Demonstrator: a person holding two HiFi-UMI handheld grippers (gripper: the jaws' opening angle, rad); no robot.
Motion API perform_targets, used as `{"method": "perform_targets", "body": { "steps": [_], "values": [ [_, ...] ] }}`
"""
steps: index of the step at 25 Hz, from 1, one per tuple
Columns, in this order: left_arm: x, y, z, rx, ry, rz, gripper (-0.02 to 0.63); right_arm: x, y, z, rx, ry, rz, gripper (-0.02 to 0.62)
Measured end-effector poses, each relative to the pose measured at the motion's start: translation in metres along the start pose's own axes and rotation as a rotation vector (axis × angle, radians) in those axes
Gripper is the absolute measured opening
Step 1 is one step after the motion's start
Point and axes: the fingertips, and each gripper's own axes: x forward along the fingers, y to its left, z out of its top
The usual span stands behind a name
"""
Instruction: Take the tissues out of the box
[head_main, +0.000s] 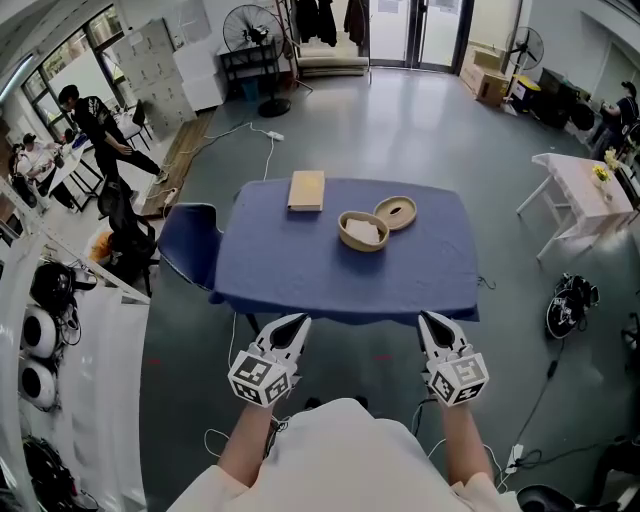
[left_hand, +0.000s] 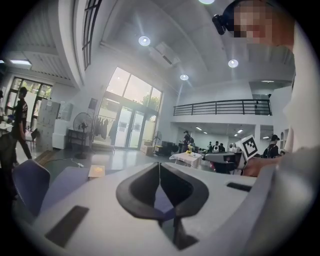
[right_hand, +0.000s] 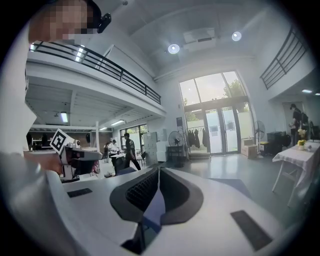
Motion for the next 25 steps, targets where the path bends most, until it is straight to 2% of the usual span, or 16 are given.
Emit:
{"method": "perform_targets", "body": {
  "steps": [5, 18, 25],
  "values": [
    [0.01, -0.007, -0.006, -0.014, 0.006, 0.023, 0.064, -0.003, -0.018, -0.009, 0.017, 0.014, 0.005, 0.035],
    [0.028, -0.022, -0.018, -0.032, 0.007, 0.081, 0.08, -0.007, -0.049, -0.021, 0.024, 0.027, 0.044, 0.035],
    [0.036, -0.01, -0.019, -0.042, 0.017, 0.1, 0.08, 0.006, -0.06, -0.026, 0.033, 0.04, 0.053, 0.035]
  ]
}}
